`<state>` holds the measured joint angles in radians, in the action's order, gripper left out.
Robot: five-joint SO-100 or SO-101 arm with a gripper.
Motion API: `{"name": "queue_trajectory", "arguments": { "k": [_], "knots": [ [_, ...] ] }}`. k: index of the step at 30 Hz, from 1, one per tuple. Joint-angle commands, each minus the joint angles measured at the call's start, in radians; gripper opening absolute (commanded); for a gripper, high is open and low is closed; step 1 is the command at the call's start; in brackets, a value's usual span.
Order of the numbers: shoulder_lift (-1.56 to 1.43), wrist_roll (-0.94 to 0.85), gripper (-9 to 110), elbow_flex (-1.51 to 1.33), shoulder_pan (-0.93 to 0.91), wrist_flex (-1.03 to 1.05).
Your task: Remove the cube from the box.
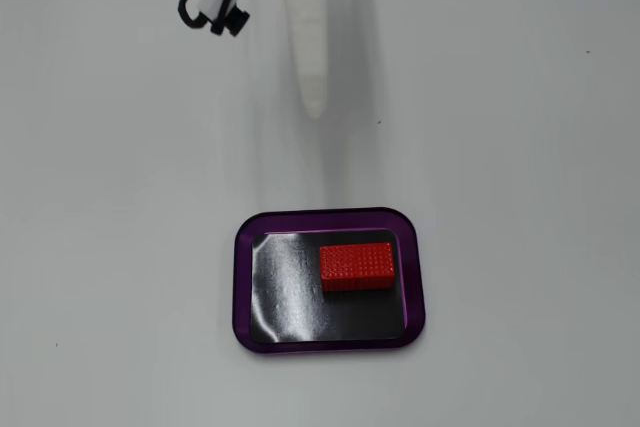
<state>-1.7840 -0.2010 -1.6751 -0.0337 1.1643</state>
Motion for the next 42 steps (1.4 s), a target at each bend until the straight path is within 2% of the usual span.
{"name": "queue_trajectory", "arguments": {
  "k": [1, 5, 11, 19, 33, 42],
  "knots": [
    [0.189, 0.009, 22, 0.36, 0.048, 0.101],
    [0.408, 0.055, 24, 0.62, 0.086, 0.198],
    [0.629, 0.054, 25, 0.795, 0.081, 0.221],
    [0.755, 0.051, 24, 0.811, 0.08, 0.212],
    [0.762, 0.038, 25, 0.796, -0.038, 0.147],
    [0.762, 0.046, 24, 0.795, -0.023, 0.147]
  ]
}}
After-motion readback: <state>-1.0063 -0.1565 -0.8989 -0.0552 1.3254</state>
